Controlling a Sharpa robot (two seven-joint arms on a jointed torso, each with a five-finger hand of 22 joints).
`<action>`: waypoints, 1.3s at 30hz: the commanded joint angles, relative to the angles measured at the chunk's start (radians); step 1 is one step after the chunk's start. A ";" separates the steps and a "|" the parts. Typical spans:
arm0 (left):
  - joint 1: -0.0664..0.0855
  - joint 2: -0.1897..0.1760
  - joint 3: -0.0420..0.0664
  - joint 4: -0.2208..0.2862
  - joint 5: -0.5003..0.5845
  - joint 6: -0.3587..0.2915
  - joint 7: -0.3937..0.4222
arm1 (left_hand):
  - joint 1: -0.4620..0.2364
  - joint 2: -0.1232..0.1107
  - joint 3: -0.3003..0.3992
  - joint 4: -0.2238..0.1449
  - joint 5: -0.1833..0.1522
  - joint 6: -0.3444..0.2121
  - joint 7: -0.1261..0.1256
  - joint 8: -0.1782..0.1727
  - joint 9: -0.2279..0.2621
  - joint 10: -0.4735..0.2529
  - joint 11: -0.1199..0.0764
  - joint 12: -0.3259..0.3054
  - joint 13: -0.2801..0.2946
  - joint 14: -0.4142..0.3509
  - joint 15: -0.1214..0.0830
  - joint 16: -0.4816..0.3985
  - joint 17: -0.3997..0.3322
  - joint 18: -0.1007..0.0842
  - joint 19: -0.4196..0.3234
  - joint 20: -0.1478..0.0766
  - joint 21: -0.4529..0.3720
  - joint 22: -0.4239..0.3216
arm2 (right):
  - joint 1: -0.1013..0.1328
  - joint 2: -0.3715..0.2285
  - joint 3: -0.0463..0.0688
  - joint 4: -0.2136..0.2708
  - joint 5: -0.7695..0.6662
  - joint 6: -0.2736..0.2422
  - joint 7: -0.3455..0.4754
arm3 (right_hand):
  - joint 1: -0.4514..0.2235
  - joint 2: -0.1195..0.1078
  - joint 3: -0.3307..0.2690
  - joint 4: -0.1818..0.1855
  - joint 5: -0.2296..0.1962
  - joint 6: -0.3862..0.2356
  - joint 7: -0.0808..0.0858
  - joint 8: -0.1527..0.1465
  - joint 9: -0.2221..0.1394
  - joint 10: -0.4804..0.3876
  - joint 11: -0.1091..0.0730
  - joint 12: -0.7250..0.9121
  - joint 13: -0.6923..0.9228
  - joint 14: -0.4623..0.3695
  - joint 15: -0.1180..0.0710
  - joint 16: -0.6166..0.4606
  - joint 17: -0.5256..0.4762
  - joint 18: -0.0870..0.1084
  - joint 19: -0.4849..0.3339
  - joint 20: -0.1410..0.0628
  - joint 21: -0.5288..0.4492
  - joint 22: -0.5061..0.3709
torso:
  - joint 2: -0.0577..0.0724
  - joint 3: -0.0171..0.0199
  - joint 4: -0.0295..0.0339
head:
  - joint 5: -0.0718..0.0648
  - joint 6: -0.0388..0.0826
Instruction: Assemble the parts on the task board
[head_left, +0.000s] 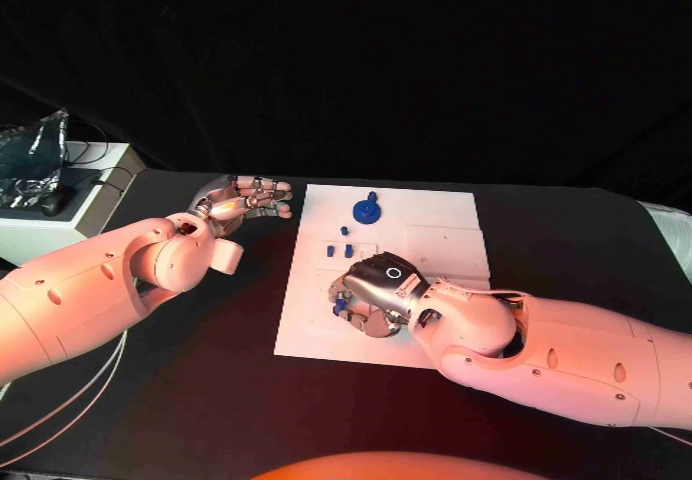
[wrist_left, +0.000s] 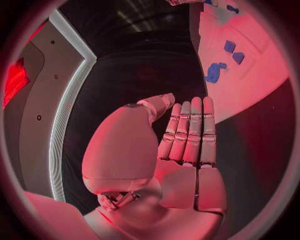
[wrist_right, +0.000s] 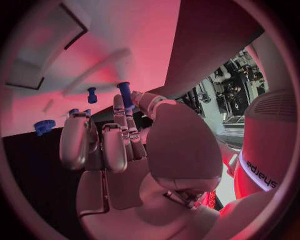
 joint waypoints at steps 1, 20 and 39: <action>0.000 0.001 0.001 0.003 0.005 0.017 0.003 | -0.002 0.007 0.001 -0.005 0.000 -0.002 0.002 0.006 -0.001 0.003 -0.001 0.001 0.000 -0.001 0.001 -0.007 -0.001 -0.002 -0.002 0.003 -0.006 -0.001 | -0.002 0.002 -0.001 0.001 -0.011 -0.015 0.021 | 0.000 -0.027 -0.017 0.002 -0.022 -0.019 -0.006 -0.015 -0.010 -0.027 0.005 -0.007 -0.004 0.024 0.008 -0.003 -0.011 0.005 0.018 0.009 -0.022 0.159 | 0.000 0.0002 -0.0002 | 0.001 0.000; 0.000 0.002 0.001 0.000 0.005 0.017 0.002 | -0.002 0.007 0.001 -0.005 0.000 -0.002 0.002 0.006 -0.001 0.003 -0.001 0.001 0.000 -0.001 0.001 -0.007 -0.001 -0.002 -0.002 0.003 -0.006 -0.001 | -0.002 -0.008 -0.002 0.006 -0.010 -0.082 0.016 | 0.015 -0.027 -0.073 0.004 -0.027 -0.046 -0.007 -0.040 -0.028 -0.088 0.016 -0.005 -0.006 0.011 0.017 -0.028 -0.063 0.017 0.002 0.018 -0.102 0.135 | 0.000 0.0011 -0.0006 | -0.001 0.000; 0.000 0.003 0.001 -0.003 0.005 0.022 -0.001 | -0.003 0.008 0.001 -0.005 0.000 -0.003 0.002 0.007 -0.002 0.003 -0.001 0.001 0.000 -0.001 0.001 -0.008 -0.001 -0.002 -0.002 0.004 -0.008 -0.001 | 0.011 -0.101 0.002 0.060 0.300 -0.278 0.115 | 0.169 0.052 -0.437 0.138 0.018 -0.085 0.037 -0.095 -0.120 -0.138 0.026 0.022 0.000 -0.016 0.023 -0.113 -0.208 0.049 -0.023 0.025 -0.344 0.040 | -0.003 0.0004 -0.0021 | -0.010 0.012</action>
